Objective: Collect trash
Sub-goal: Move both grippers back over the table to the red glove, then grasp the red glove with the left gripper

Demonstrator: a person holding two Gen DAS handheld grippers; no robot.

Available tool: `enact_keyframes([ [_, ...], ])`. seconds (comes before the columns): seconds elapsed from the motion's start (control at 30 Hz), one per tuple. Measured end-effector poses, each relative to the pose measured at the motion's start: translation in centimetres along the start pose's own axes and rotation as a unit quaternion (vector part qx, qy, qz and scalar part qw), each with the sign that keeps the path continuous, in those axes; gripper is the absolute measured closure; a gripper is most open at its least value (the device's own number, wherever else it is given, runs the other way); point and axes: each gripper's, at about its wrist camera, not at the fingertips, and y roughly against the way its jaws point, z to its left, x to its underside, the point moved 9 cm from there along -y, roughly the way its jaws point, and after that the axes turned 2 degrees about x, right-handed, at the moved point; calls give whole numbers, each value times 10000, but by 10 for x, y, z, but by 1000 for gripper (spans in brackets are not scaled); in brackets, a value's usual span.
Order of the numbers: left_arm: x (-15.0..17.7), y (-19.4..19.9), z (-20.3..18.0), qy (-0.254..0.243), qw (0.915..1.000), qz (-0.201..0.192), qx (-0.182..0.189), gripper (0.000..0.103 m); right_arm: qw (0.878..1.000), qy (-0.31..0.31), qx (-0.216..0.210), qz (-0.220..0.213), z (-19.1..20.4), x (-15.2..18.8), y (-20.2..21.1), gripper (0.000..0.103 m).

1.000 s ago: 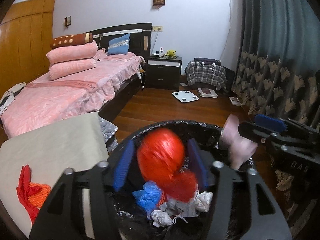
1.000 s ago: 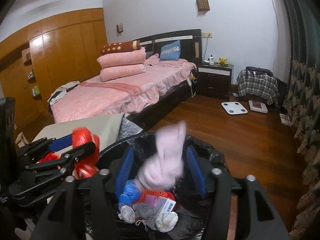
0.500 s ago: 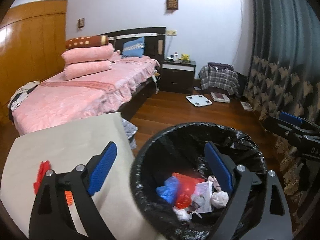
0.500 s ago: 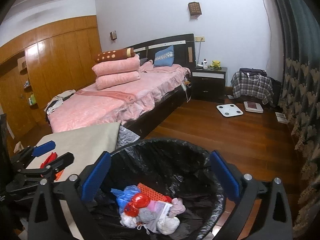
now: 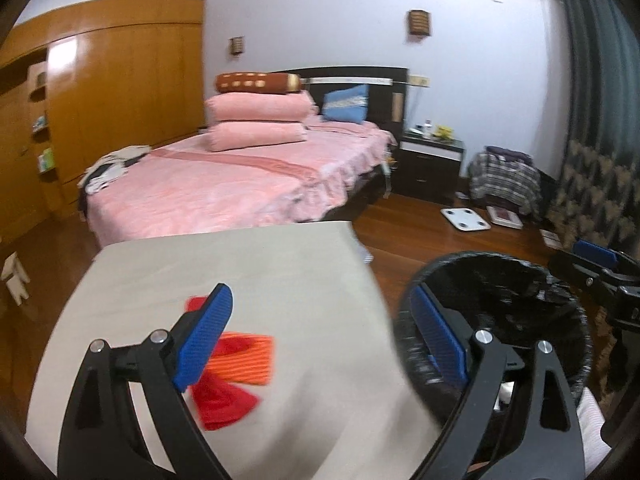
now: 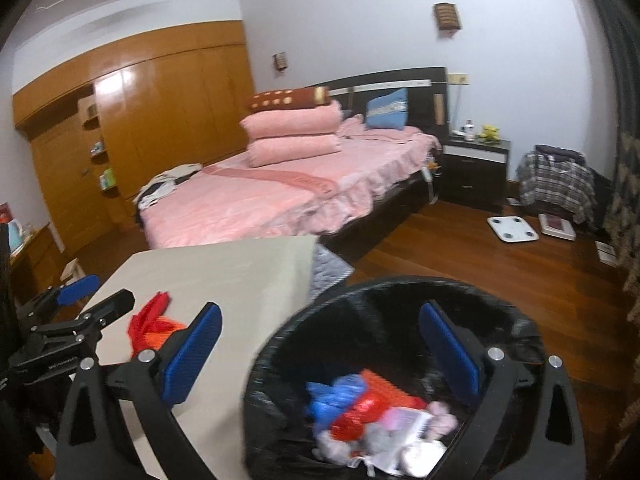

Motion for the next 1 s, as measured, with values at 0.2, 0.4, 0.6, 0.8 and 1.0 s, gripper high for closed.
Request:
enact_keyframes([
  [0.2, 10, 4, 60, 284, 9984, 48, -485, 15, 9988, 270, -400, 96, 56, 3, -27, 6],
  [0.4, 28, 3, 105, 516, 9952, 260, -789, 20, 9963, 475, -679, 210, 99, 11, -54, 6],
  [0.6, 47, -10, 132, 661, 9922, 456, -948, 23, 9937, 705, -800, 338, 131, 23, -83, 7],
  [0.8, 66, -34, 143, 780, 9894, 714, -992, 26, 9920, 738, -893, 509, 145, 34, -109, 17],
  [1.0, 83, -63, 151, 878, 9862, 1006, -975, 29, 9900, 814, -943, 668, 155, 42, -126, 21],
])
